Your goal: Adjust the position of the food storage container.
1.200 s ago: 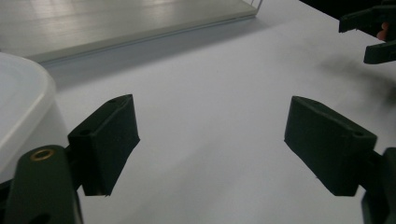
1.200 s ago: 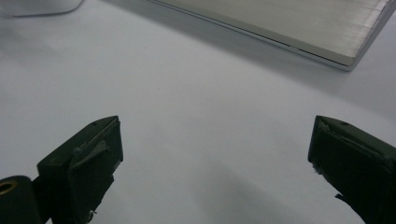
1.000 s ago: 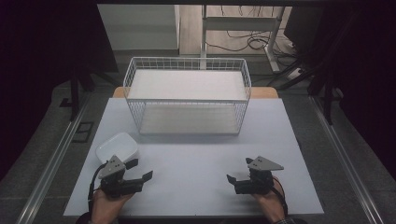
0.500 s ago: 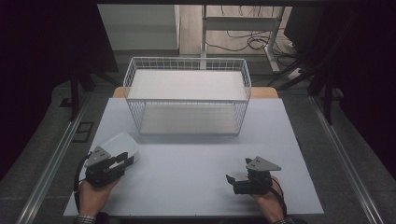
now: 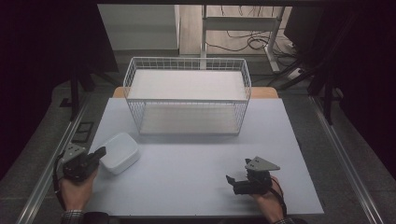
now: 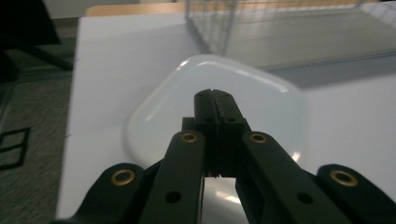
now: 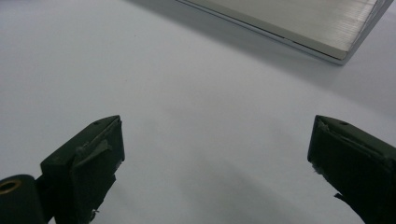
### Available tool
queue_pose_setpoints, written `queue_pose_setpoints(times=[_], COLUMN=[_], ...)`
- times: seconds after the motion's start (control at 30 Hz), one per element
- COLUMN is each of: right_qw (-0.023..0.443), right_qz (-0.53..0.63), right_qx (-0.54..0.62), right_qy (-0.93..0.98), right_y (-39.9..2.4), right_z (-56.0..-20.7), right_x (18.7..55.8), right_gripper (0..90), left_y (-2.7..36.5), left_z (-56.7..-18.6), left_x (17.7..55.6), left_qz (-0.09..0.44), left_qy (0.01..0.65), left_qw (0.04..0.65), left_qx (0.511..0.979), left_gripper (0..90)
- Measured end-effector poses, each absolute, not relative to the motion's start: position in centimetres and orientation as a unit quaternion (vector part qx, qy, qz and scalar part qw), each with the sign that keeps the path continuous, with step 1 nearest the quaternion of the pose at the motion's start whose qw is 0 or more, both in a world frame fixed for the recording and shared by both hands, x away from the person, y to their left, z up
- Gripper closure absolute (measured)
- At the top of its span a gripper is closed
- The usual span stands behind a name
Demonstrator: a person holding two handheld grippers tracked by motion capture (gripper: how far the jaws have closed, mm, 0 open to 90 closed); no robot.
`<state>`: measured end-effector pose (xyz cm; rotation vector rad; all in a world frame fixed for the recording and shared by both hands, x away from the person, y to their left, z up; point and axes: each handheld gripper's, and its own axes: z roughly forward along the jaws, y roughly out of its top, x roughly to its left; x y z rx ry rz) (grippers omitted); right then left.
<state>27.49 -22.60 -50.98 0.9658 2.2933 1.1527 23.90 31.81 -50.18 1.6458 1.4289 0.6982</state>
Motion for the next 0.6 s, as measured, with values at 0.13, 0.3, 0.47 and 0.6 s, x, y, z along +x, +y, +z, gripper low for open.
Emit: queue_pose_setpoints(times=[0.13,0.3,0.47,0.6], right_qw=[0.2,0.203,0.2,0.195], right_qz=[0.41,0.403,0.4,0.399], right_qx=[0.343,0.346,0.348,0.349], right_qy=[0.821,0.823,0.824,0.825], right_y=[-22.6,-22.6,-22.6,-22.6], right_z=[-51.0,-51.1,-51.2,-51.3], right_x=[27.5,27.5,27.6,27.7], right_gripper=[3.6,3.6,3.6,3.6], left_y=[33.2,34.6,35.2,35.1], left_z=[-50.6,-51.7,-52.7,-53.5], left_x=[23.7,24.2,25.4,26.6], left_qz=[0.288,0.294,0.287,0.268], left_qy=[0.589,0.616,0.633,0.634], left_qw=[0.411,0.386,0.363,0.354], left_qx=[0.634,0.621,0.62,0.633], left_gripper=[89.9,89.9,89.9,89.8])
